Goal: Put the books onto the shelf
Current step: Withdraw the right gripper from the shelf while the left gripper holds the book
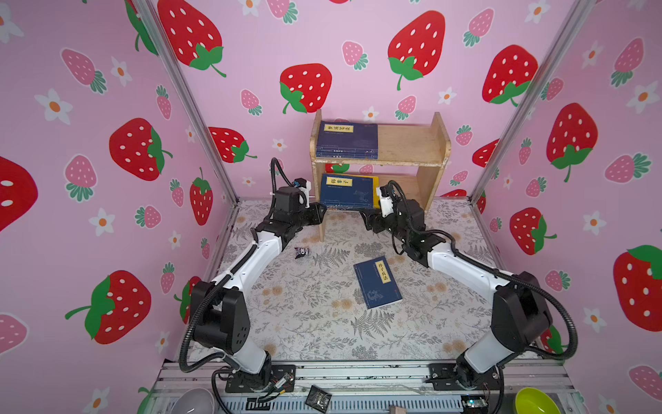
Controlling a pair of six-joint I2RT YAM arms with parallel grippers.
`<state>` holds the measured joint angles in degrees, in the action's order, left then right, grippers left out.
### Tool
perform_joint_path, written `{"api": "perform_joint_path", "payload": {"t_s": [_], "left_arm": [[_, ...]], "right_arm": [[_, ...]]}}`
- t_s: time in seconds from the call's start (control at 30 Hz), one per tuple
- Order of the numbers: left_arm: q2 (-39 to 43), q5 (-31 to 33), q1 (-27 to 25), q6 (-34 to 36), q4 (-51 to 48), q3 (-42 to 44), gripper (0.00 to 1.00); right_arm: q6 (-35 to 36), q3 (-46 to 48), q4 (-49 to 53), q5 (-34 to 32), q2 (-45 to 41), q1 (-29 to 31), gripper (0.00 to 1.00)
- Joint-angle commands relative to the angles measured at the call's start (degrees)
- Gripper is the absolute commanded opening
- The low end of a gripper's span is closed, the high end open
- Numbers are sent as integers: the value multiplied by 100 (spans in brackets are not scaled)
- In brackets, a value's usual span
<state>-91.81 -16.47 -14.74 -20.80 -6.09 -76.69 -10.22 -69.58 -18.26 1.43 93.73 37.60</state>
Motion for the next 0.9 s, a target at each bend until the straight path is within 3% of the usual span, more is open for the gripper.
{"api": "perform_joint_path", "payload": {"t_s": [0.0,0.3,0.57,0.87], "left_arm": [[32,71,-7,-17,160,-154,33],[4,135,-2,-45,168,-189,33],[6,133,0,-61,156,-200,32],[33,100,-2,-155,237,-215,32]], "right_arm": [[103,-170,133,42,115,-27,79],[37,-433,108,-117,352,-34,75],[208,2,106,70,-177,-34,83],[178,-75,24,-266,68,-34,77]]}}
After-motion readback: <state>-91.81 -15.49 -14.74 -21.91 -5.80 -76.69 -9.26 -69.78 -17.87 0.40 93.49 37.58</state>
